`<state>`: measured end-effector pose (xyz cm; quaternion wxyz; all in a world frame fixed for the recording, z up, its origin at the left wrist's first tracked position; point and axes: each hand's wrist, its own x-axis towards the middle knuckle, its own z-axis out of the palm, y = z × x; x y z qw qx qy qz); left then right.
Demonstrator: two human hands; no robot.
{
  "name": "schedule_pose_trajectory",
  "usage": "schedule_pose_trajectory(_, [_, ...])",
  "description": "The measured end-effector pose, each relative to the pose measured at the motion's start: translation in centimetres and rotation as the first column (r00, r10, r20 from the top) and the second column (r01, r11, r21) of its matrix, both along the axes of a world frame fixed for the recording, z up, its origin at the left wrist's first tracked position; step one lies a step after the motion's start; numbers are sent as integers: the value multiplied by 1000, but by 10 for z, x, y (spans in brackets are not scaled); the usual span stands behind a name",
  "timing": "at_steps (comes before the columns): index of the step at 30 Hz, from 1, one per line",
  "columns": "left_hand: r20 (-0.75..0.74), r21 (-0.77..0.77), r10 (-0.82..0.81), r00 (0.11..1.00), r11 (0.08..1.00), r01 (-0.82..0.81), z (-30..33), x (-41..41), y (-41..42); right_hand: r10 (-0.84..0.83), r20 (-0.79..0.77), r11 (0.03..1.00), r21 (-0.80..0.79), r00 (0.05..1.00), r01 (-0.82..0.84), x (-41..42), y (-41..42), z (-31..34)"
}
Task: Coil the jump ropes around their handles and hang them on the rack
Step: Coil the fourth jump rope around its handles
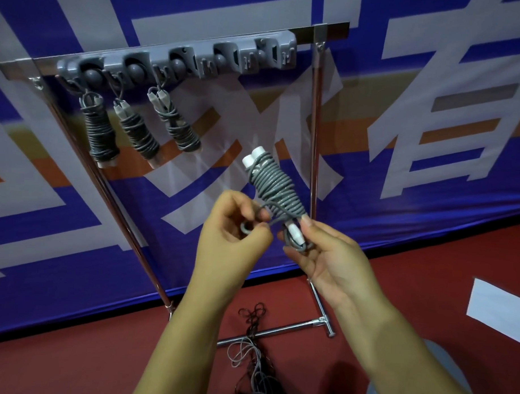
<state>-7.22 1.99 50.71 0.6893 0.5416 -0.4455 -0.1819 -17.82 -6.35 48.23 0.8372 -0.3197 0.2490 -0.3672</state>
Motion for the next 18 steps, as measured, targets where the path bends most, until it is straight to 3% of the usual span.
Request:
schedule_pose_trajectory(2, [5,5,-46,999,999,46,-3,3,1,4,5,999,37,1000,-4,1,-1,-2])
schedule_pose_trajectory(6, [178,89,-143,974,988,129,-11,10,7,18,23,997,75,1000,-19,-1,-6,3])
schedule_pose_trajectory(9, [350,191,-85,933,981,18,-17,14,12,43,34,994,97,998,-46,-5,-4,10])
schedule_pose_trajectory(12, [561,177,15,828,975,-137,-17,22,15,64,36,995,68,997,-67,-11,-1,15])
schedule_pose_trajectory(15, [768,104,91,634,959,-262,-15,34,19,48,-1,999,8,999,-48,-15,0,16])
schedule_pose_trajectory(18, [814,148,49,578,946,-289,-14,35,23,61,20,998,20,998,-62,-15,1,16])
